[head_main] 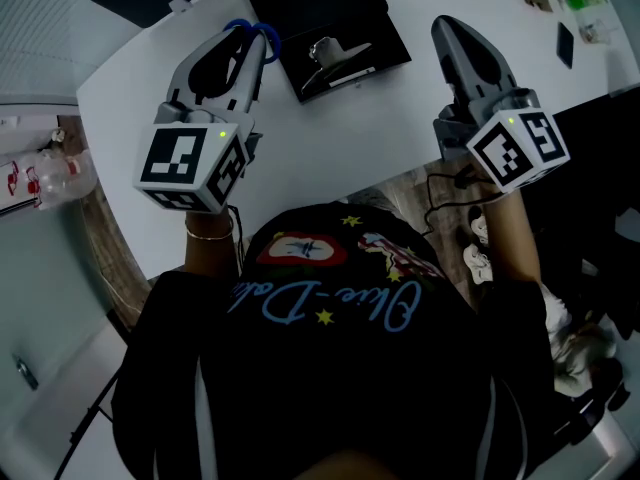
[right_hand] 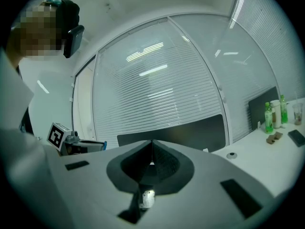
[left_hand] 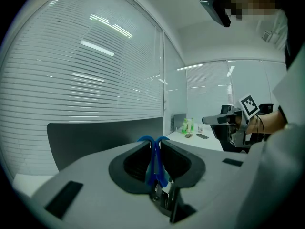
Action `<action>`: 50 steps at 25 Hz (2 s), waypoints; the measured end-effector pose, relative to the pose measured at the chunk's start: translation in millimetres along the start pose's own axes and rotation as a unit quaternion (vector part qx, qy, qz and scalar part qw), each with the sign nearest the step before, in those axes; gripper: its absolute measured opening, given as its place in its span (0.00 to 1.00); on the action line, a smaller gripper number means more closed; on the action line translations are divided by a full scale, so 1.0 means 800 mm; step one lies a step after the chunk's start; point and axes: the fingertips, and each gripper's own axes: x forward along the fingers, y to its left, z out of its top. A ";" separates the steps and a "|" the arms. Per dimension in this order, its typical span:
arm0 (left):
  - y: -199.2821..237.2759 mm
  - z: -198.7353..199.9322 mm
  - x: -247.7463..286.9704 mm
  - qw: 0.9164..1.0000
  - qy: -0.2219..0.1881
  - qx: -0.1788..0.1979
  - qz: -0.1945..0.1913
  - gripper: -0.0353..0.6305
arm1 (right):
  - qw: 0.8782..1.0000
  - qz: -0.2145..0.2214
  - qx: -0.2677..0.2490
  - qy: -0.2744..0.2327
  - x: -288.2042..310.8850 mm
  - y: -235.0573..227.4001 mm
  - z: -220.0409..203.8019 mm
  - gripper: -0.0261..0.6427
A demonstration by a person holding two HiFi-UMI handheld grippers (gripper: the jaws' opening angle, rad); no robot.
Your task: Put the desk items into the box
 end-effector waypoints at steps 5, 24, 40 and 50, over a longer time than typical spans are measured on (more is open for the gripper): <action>-0.004 0.002 0.004 1.000 -0.005 -0.004 -0.010 0.17 | 1.000 -0.013 -0.002 -0.002 -0.010 -0.001 0.000 0.06; -0.035 0.002 0.002 1.000 -0.008 0.018 0.022 0.17 | 1.000 0.026 -0.007 -0.011 -0.024 -0.015 0.009 0.06; -0.070 -0.008 0.027 0.999 0.000 0.032 0.020 0.17 | 0.999 0.031 -0.012 -0.014 -0.045 -0.042 0.023 0.06; -0.079 -0.019 0.056 0.999 0.011 0.041 0.001 0.17 | 0.999 0.030 0.008 -0.008 -0.035 -0.057 0.015 0.06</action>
